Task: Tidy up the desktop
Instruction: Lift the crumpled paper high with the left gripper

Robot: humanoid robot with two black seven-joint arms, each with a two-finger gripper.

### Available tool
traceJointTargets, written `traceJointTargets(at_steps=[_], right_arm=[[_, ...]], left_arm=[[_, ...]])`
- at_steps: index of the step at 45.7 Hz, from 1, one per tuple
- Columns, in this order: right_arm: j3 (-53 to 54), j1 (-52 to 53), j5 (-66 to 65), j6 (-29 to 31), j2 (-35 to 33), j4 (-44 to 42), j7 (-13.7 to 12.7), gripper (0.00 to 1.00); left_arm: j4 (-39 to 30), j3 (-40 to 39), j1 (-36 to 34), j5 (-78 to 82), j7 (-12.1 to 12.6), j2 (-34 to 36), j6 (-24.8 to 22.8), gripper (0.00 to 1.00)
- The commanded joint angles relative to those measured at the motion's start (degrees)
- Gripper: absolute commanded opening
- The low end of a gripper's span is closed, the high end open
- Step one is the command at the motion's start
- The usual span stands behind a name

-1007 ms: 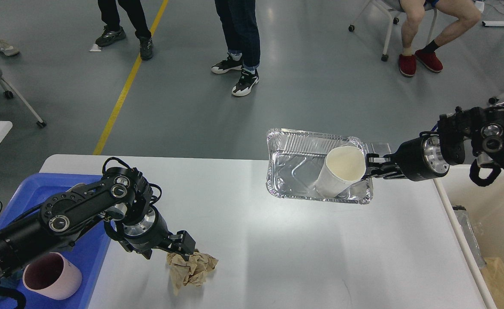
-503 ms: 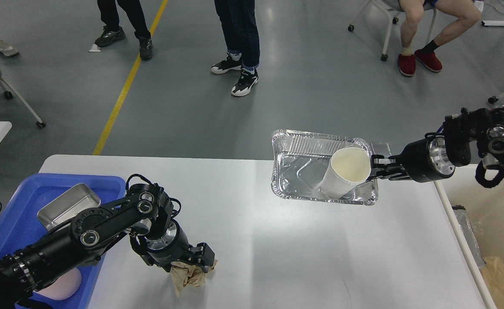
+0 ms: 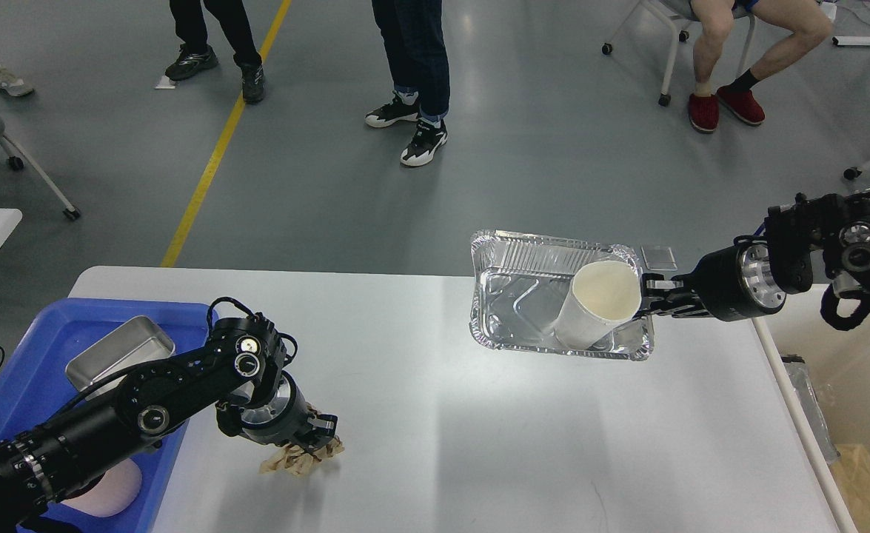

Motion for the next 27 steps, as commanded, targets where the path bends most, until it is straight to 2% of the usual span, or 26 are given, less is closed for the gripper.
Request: traceJointTargets(at_steps=[1,8,16,21,27], right_arm=[[0.0,-0.2,0.0,0.0,-0.1,0.0,0.0,0.0],[0.2,-0.9,0.0,0.0,-0.2,0.0,0.0,0.0],[0.2,-1.2,0.0,0.0,-0.1,0.0,0.0,0.0],[0.1,-2.0,0.0,0.0,0.0,0.1,0.0,0.0],[-0.3,-2.3,-0.1,0.0,0.6,0.1,0.0,0.0]], left_arm=[[-0.1,-0.2,-0.3,3.2,0.3,0.8,3.7,0.0],[-1.4,-4.6,-0.9,2.9,0.7,5.2,3.4,0.0],[-5.1,-18.2,-0.1,2.3,0.5,10.0,0.8,0.0],[-5.7,-26.6,-0.1,2.1,0.4,11.7,0.0,0.0],[-6.3,-36.6,-0.7,0.4,0.5,13.1,-3.1,0.0]])
